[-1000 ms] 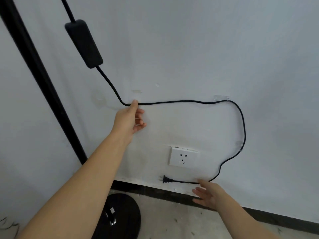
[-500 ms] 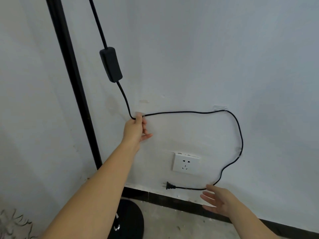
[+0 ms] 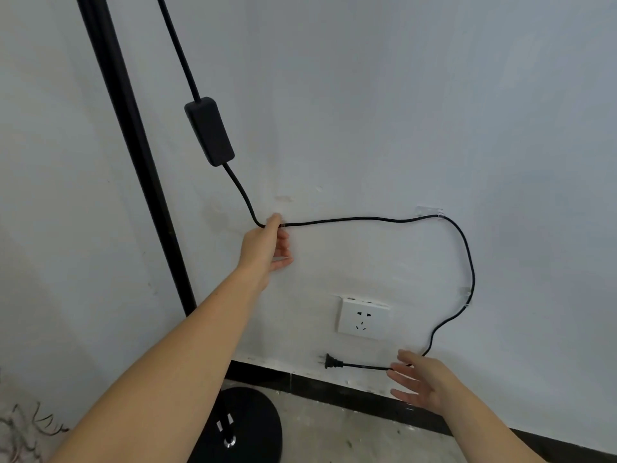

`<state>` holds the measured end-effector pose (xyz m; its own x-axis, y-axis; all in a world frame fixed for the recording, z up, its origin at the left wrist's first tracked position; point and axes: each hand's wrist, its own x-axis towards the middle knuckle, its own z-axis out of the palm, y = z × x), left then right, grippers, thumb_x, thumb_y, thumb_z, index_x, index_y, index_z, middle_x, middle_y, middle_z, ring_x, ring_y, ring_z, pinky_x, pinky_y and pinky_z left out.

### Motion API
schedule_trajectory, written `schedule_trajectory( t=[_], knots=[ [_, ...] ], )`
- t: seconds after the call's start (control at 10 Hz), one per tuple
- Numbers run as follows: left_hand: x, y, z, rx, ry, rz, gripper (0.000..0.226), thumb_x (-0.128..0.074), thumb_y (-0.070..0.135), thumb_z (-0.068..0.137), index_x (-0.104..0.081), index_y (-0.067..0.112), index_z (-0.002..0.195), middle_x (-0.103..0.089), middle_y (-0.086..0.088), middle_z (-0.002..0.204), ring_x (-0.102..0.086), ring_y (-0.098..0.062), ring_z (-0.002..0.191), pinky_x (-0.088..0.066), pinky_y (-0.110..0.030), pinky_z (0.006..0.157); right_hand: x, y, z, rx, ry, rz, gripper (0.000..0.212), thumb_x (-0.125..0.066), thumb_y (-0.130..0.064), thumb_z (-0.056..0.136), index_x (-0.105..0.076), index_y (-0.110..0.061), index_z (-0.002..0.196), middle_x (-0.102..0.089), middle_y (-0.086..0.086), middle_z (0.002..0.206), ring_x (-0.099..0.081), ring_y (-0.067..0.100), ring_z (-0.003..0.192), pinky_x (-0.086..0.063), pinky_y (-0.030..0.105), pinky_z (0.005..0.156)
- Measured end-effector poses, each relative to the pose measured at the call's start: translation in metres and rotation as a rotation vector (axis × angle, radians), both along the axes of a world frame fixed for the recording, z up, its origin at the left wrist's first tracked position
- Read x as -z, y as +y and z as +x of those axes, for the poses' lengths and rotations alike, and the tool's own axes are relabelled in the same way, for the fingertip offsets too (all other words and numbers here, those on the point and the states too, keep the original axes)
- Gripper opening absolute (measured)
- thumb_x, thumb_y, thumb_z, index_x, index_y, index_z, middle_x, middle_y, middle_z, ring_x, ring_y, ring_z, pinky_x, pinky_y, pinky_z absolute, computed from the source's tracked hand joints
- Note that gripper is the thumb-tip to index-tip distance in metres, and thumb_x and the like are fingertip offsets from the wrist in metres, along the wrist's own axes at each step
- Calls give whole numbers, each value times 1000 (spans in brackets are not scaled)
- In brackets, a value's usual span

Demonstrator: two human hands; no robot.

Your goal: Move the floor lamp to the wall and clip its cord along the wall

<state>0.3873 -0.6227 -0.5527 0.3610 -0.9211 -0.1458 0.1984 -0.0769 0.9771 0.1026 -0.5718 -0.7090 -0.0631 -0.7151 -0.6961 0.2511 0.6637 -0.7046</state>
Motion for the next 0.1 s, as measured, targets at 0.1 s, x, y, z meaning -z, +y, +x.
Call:
schedule_trajectory(
  t=[0.1],
  knots=[
    [4,3,-3,-15,-16,-41,38,-56,48,82,-60,12,69,-57,-4,60,-56,-18,55,-59,-38,67,-3,0,5,-22,53,-21,28,-61,-15,90,-57,-3,115,-63,18,112,-65,29,89,-53,47,71]
  ],
)
